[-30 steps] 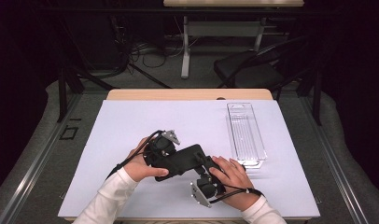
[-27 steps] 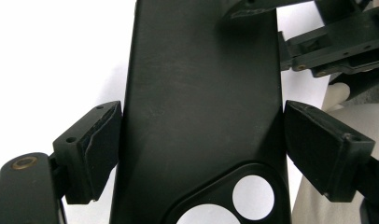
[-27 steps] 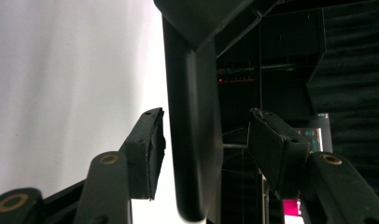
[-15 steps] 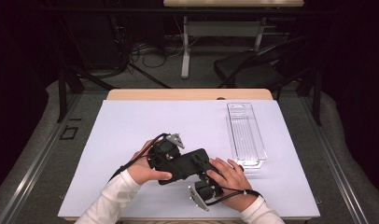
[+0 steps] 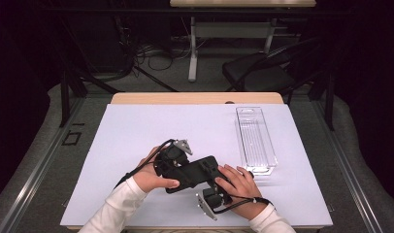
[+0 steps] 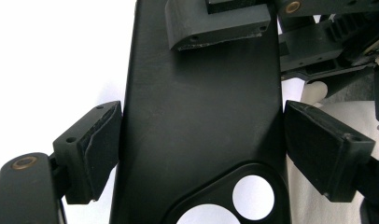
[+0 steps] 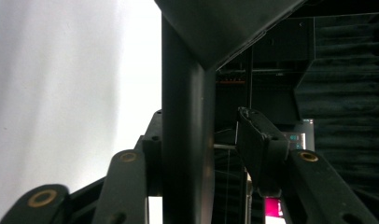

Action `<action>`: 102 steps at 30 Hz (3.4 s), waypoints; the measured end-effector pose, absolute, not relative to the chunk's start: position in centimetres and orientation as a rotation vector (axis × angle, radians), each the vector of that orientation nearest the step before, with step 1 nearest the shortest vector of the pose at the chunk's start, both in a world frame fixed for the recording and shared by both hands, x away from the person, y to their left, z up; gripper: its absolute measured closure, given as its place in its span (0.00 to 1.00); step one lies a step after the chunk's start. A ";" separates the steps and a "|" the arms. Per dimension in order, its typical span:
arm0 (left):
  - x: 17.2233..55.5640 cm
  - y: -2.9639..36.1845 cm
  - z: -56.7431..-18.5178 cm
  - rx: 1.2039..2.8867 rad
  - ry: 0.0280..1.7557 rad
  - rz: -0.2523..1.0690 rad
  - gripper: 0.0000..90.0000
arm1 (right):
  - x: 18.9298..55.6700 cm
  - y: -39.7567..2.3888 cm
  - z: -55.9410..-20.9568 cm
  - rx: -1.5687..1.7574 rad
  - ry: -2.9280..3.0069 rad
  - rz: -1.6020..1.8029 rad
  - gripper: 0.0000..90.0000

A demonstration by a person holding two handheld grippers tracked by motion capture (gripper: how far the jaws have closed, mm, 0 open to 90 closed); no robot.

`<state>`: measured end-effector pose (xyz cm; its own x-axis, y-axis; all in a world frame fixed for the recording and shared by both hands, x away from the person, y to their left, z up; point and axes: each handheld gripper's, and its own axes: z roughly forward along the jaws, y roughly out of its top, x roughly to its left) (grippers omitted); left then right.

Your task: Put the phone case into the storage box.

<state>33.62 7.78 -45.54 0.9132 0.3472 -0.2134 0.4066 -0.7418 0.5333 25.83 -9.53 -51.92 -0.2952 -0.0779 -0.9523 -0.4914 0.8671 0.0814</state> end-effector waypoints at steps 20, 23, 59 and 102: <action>34.0 8.0 -45.8 2.439 0.603 -0.204 0.16 | 26.0 -9.8 -52.3 -0.418 1.791 0.392 0.78; 34.1 8.0 -45.8 2.439 0.604 -0.212 0.16 | 26.1 -9.9 -52.3 -0.413 1.791 0.385 0.79; 34.2 8.1 -45.7 2.399 0.614 -0.257 0.16 | 26.2 -10.0 -52.7 -0.403 1.738 0.379 0.96; 34.7 10.3 -44.6 2.306 0.612 -0.151 0.14 | 26.7 -10.8 -52.7 -0.361 1.774 0.370 0.97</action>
<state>34.70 10.32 -44.55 0.8795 0.3845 -0.2803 0.4708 -0.6175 0.6302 26.72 -10.82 -52.74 -0.2249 -0.0462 -0.9733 -0.4316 0.9003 0.0570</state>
